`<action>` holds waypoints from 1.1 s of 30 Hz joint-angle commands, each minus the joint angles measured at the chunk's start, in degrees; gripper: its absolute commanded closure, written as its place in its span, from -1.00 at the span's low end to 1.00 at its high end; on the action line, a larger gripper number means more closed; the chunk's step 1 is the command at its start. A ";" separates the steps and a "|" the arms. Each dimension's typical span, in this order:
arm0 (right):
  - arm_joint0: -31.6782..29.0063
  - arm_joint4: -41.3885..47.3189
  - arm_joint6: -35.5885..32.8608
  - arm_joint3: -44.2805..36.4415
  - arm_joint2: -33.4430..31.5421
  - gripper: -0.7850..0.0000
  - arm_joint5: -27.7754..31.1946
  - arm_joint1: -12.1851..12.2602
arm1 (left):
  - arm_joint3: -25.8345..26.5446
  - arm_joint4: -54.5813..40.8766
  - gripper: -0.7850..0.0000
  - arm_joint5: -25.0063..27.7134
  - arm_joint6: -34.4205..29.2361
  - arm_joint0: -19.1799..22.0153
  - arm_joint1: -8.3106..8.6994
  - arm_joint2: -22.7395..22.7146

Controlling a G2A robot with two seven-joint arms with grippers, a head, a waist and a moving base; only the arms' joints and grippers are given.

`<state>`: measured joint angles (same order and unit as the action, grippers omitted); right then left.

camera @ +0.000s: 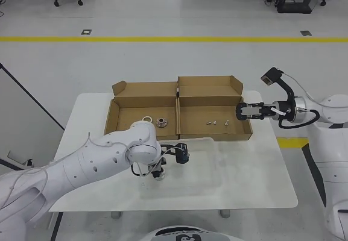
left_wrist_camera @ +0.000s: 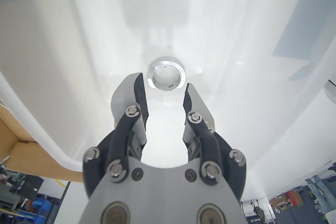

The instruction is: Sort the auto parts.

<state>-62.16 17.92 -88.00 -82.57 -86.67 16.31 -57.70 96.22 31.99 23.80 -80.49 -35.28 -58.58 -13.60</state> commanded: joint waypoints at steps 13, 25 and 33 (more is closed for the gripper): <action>0.00 0.00 0.00 0.00 0.00 -1.00 0.00 0.00 | -4.50 0.71 0.23 -0.80 -0.19 0.30 -2.23 1.55; 0.00 0.00 0.00 0.00 0.00 -1.00 0.00 0.00 | -7.43 1.79 0.22 -0.64 -0.47 -0.28 -4.24 2.19; 0.00 0.00 0.00 0.00 0.00 -1.00 0.00 0.00 | -8.83 0.05 0.18 0.24 0.25 -0.46 -5.17 1.79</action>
<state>-62.16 17.92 -88.00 -82.57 -86.67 16.31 -57.70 87.53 32.35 23.86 -80.44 -35.71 -63.67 -11.75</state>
